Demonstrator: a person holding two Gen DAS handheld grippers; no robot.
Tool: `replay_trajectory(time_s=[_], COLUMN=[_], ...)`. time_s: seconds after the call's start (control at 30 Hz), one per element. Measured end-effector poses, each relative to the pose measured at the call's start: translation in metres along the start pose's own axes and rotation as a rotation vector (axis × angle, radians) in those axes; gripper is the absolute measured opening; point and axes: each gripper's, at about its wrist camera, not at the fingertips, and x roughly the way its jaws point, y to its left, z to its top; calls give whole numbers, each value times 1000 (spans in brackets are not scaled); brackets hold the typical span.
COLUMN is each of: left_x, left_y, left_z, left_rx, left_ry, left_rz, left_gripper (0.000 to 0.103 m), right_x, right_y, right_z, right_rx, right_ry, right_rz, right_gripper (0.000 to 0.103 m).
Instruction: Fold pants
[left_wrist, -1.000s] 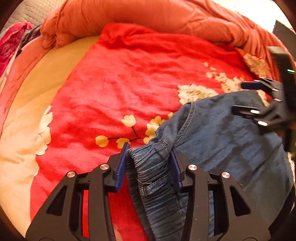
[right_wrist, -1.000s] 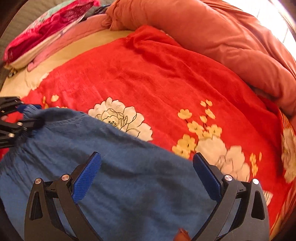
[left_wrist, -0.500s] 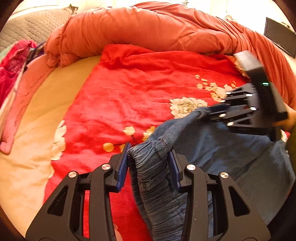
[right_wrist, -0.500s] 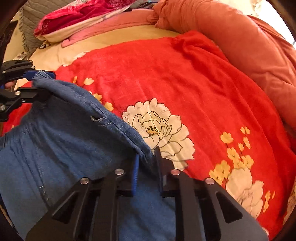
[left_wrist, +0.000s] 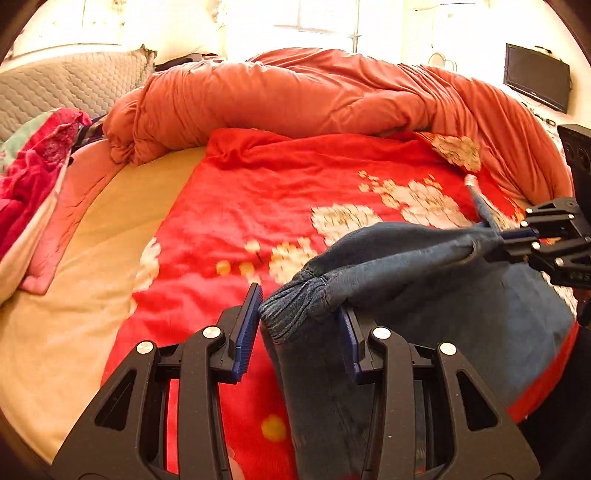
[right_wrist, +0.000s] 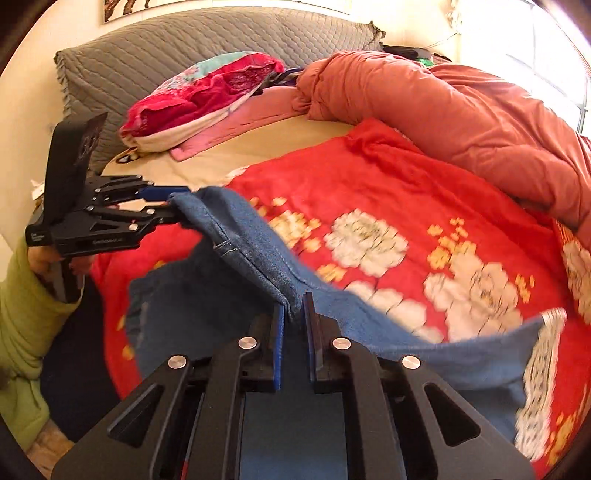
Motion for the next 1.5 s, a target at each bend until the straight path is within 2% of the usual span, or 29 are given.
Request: replay_trajectory(time_s=[0.13, 0.3, 0.47, 0.57, 0.63, 0.7, 0.8, 0.9, 0.97, 1.03, 1.1, 1.13, 1.17, 1.23, 1.3, 1.37, 1.47, 1.5], left_x=[-17, -18, -21, -36, -54, -68, -67, -43, -21, -3, 15, 18, 17, 11, 9, 12, 12, 12], left_y=[-8, -13, -10, -4, 3, 5, -9, -34, -52, -66, -69, -68, -68, -71, -71, -67, -67, -68], left_z=[-27, -54, -74, -82, -81, -73, -50, -29, -24, -31, -48, -55, -61, -69, -70, -70, -71, -71], left_rx=[25, 33, 23, -10, -32, -61, -52, -53, -23, 32, 42, 44, 46, 60, 70, 59, 55, 58], left_ry=[30, 111, 165, 170, 147, 112, 67, 75, 116, 167, 264, 281, 283, 268, 265, 267, 261, 258], left_rz=[-1, 0, -10, -27, 0, -8, -48, -133, -146, -96, -50, -44, -47, -40, -37, -46, -51, -51], left_gripper=[31, 31, 31, 31, 31, 31, 31, 31, 31, 31, 31, 31, 31, 31, 31, 31, 31, 31], right_x=[-11, -6, 12, 13, 8, 6, 8, 5, 4, -4, -18, -25, -33, -43, -40, -25, 8, 15], right_y=[31, 58, 74, 77, 76, 78, 80, 81, 80, 79, 77, 75, 74, 67, 58, 47, 36, 34], right_z=[-31, -59, -82, -91, -93, -95, -99, -103, -105, -106, -106, -104, -102, -96, -91, -89, -102, -107], right_rx=[-9, -4, 0, 15, 34, 34, 39, 62, 73, 91, 111, 115, 118, 137, 168, 213, 260, 271], right_ry=[17, 51, 121, 124, 109, 103, 102, 91, 91, 88, 62, 43, 18, -40, -57, -28, 87, 98], right_rz=[41, 62, 82, 81, 90, 98, 99, 104, 114, 132, 153, 147, 140, 107, 69, 43, 0, 2], right_gripper=[8, 9, 9, 10, 10, 11, 12, 12, 18, 27, 28, 30, 33, 48, 48, 50, 50, 50])
